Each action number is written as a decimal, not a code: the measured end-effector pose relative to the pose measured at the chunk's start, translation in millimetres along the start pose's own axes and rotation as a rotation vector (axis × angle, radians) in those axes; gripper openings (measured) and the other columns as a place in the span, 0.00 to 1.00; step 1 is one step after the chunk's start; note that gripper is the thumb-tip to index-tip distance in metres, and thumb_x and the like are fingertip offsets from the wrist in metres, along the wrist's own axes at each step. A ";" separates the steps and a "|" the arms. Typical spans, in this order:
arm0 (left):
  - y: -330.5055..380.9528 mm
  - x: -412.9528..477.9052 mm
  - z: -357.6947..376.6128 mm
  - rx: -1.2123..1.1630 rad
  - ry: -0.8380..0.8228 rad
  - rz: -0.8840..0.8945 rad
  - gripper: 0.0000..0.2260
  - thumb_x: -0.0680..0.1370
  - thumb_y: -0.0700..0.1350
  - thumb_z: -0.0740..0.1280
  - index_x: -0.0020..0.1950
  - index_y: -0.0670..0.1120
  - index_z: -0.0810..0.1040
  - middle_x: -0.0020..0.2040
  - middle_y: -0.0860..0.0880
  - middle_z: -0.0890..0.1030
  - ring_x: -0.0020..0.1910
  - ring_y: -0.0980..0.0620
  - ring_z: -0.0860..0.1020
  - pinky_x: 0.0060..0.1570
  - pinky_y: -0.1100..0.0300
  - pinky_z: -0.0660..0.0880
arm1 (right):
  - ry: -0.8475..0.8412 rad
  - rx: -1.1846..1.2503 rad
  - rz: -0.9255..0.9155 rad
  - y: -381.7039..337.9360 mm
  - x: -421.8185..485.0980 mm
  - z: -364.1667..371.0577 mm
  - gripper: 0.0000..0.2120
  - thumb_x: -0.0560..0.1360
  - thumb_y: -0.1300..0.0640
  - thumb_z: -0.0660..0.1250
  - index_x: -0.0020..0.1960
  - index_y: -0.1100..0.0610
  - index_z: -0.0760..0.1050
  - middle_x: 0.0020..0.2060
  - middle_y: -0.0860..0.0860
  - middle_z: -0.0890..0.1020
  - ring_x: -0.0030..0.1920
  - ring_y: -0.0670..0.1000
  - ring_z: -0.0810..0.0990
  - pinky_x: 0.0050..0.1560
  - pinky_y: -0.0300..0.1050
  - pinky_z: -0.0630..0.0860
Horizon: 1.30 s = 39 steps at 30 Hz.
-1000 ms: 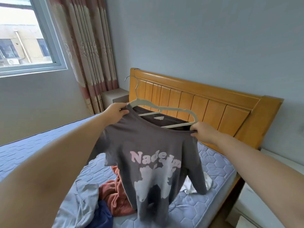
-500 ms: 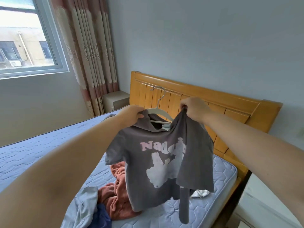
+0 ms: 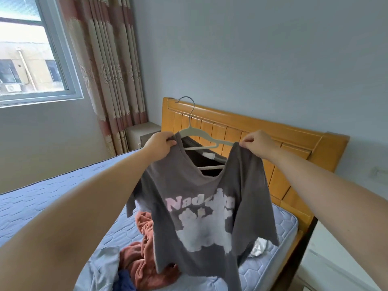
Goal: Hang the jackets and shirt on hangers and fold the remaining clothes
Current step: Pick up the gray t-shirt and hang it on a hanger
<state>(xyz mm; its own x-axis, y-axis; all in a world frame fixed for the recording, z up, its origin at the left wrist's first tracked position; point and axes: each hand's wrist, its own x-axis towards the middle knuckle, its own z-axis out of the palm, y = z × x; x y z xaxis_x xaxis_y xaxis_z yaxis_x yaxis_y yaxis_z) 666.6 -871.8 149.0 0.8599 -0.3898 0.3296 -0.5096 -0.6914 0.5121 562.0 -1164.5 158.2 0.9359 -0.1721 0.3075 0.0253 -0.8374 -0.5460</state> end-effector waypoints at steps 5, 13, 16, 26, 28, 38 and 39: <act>1.5 -0.3 -7.8 0.110 -0.170 0.095 0.13 0.80 0.39 0.61 0.36 0.49 0.70 0.36 0.51 0.74 0.42 0.49 0.72 0.45 0.57 0.65 | -0.241 0.009 0.091 18.5 -8.4 -9.8 0.09 0.76 0.63 0.67 0.37 0.57 0.81 0.32 0.51 0.83 0.34 0.46 0.79 0.35 0.37 0.72; -2.8 0.3 3.5 0.180 -0.146 0.082 0.07 0.81 0.41 0.61 0.46 0.41 0.77 0.42 0.45 0.78 0.45 0.45 0.75 0.50 0.52 0.71 | -0.407 -0.105 0.379 -9.1 -11.3 16.1 0.32 0.76 0.33 0.57 0.40 0.63 0.77 0.30 0.55 0.80 0.26 0.51 0.77 0.29 0.40 0.73; -1.8 3.0 5.8 0.159 -0.110 0.059 0.08 0.81 0.42 0.61 0.49 0.42 0.78 0.43 0.45 0.79 0.46 0.44 0.75 0.50 0.51 0.72 | -0.278 -0.324 0.335 -16.8 -13.4 30.9 0.27 0.72 0.34 0.65 0.40 0.61 0.76 0.31 0.54 0.82 0.30 0.51 0.82 0.36 0.44 0.80; -1.0 3.1 -1.0 0.171 -0.174 0.089 0.06 0.81 0.40 0.61 0.49 0.40 0.76 0.39 0.48 0.76 0.39 0.49 0.72 0.41 0.59 0.68 | -0.211 -0.107 0.435 -14.3 2.3 4.8 0.10 0.74 0.64 0.59 0.39 0.67 0.77 0.33 0.61 0.82 0.30 0.56 0.81 0.37 0.48 0.81; 7.5 6.0 -1.6 0.211 -0.184 0.131 0.06 0.81 0.40 0.60 0.46 0.42 0.75 0.38 0.48 0.75 0.39 0.49 0.72 0.38 0.59 0.66 | -0.049 0.069 0.306 -30.3 9.0 3.9 0.10 0.73 0.64 0.60 0.34 0.64 0.76 0.29 0.59 0.81 0.27 0.55 0.78 0.36 0.47 0.78; 27.0 13.8 25.9 0.279 -0.092 0.028 0.07 0.82 0.42 0.59 0.51 0.42 0.76 0.46 0.45 0.78 0.45 0.46 0.74 0.45 0.54 0.71 | -0.072 -0.178 0.324 -68.7 16.5 -14.0 0.10 0.70 0.62 0.62 0.30 0.62 0.72 0.24 0.55 0.74 0.23 0.52 0.70 0.26 0.39 0.66; 23.3 14.4 26.9 0.271 -0.082 0.017 0.07 0.82 0.42 0.59 0.50 0.43 0.76 0.45 0.46 0.77 0.45 0.47 0.74 0.44 0.55 0.69 | -0.019 -0.144 0.357 -64.7 19.1 -21.6 0.08 0.70 0.63 0.61 0.32 0.63 0.72 0.24 0.55 0.74 0.23 0.53 0.70 0.27 0.39 0.66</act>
<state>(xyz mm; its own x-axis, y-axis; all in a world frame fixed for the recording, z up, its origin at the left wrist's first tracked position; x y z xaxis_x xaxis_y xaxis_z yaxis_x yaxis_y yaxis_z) 667.9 -909.9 144.3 0.8566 -0.4427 0.2652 -0.5070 -0.8178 0.2723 570.6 -1124.8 216.3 0.8832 -0.4575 0.1029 -0.3514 -0.7911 -0.5007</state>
